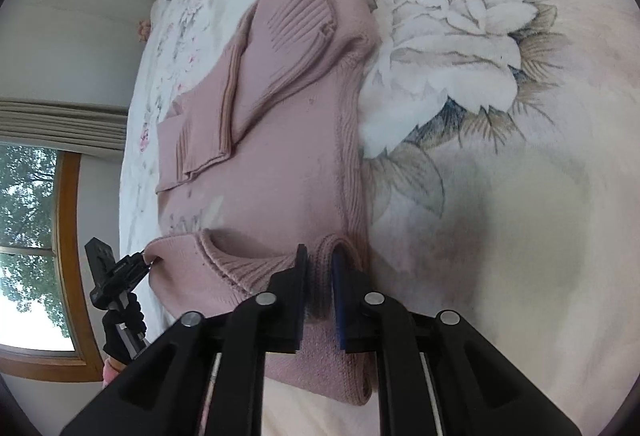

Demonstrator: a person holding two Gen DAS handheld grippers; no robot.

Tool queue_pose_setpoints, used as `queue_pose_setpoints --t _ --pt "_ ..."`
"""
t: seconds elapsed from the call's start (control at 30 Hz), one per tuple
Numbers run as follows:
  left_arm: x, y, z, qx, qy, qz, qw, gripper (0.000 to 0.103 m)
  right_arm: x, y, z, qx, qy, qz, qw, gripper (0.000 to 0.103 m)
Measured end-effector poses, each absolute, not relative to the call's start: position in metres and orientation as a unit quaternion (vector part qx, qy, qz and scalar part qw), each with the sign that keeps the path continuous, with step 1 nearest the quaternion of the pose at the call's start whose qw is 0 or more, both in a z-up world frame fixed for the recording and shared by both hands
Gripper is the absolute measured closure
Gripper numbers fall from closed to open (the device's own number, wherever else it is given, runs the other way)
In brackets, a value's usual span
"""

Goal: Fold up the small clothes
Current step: 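Grasp the ribbed hem edge with both grippers and lift it, then fold the held hem up over the sweater body toward the collar with both grippers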

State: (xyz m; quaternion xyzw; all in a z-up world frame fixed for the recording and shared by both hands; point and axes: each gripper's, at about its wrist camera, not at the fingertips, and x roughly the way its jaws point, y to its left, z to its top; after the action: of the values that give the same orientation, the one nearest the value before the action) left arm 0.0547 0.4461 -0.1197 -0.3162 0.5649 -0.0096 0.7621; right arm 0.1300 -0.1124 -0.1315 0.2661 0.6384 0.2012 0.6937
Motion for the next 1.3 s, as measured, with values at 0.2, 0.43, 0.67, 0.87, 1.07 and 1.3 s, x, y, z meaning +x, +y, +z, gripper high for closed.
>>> queue_pose_setpoints --t 0.2,0.43,0.67,0.87,1.07,1.3 --pt "0.040 0.472 -0.090 -0.349 0.524 0.006 0.777 0.063 0.125 -0.131 -0.105 0.247 0.616 0.189 0.724 0.070" --pt "0.038 0.461 -0.068 -0.275 0.525 -0.009 0.805 0.056 0.117 -0.107 -0.077 0.138 0.597 0.208 0.763 0.050" --pt "0.058 0.421 -0.088 -0.151 0.558 -0.025 0.815 0.041 0.128 -0.062 -0.082 0.059 0.597 0.230 0.766 0.045" --pt "0.070 0.405 -0.109 -0.090 0.580 -0.025 0.809 0.047 0.135 -0.042 -0.104 0.009 0.609 0.224 0.760 0.045" --pt "0.067 0.391 -0.106 -0.062 0.579 -0.035 0.812 0.093 0.132 -0.033 -0.115 -0.017 0.616 0.218 0.756 0.086" --pt "0.058 0.389 -0.095 -0.084 0.567 -0.055 0.817 0.093 0.121 -0.036 -0.100 0.008 0.605 0.254 0.754 0.092"
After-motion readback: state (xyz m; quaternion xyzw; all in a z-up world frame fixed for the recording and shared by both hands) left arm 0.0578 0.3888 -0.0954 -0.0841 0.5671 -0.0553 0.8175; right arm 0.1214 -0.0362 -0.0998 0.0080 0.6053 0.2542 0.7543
